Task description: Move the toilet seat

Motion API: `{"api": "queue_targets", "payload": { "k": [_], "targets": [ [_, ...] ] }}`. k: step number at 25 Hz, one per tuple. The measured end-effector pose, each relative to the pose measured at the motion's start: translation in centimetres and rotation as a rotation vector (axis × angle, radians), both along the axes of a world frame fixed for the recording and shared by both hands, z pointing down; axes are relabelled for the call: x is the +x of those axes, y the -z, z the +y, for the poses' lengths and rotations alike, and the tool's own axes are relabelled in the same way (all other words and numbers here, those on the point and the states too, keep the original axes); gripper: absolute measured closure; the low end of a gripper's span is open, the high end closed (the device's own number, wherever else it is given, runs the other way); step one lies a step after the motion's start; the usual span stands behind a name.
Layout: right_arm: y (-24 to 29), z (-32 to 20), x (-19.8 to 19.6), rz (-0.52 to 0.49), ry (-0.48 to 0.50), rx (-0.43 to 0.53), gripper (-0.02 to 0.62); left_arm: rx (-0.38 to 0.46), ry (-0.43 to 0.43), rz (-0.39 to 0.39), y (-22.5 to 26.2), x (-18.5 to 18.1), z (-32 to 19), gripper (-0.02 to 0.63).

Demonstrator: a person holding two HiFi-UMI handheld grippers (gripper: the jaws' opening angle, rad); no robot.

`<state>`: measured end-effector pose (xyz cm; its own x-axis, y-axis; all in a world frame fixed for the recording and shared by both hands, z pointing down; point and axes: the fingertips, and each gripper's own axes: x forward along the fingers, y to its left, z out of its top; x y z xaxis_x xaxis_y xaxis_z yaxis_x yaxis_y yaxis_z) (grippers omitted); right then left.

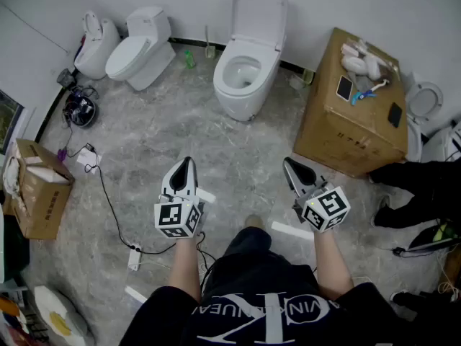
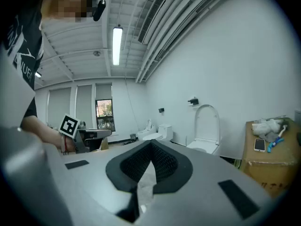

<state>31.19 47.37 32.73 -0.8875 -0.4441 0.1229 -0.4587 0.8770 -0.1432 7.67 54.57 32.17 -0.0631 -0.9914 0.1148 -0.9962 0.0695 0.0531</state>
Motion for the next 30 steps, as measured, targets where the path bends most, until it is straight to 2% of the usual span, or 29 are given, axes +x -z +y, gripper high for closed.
{"api": "queue_targets", "payload": {
  "k": [10,16,20,24,30],
  "targets": [
    [-0.5,2.0,-2.2,-0.007,-0.021,0.001,0.586,0.028,-0.04,-0.031,0.6,-1.3,1.8,0.603],
    [-1.1,2.5,-3.1,-0.013,-0.023,-0.019,0.586,0.035,-0.026,-0.018,0.8,-3.2,2.6,0.603],
    [-0.8,0.7,-3.8,-0.026,-0.076,-0.031,0.584,0.017,-0.043,0.011,0.7,-5.0,1.7,0.601],
    [-0.9,-1.7,-5.7,-0.034,-0.106,-0.055,0.478,0.006,-0.056,0.043,-0.2,-7.9,-0.8,0.54],
    [-2.3,-7.3,-10.2,-0.034,-0.202,-0.131,0.454,-0.062,-0.128,0.057,-1.7,-13.9,-7.3,0.535]
  ]
}}
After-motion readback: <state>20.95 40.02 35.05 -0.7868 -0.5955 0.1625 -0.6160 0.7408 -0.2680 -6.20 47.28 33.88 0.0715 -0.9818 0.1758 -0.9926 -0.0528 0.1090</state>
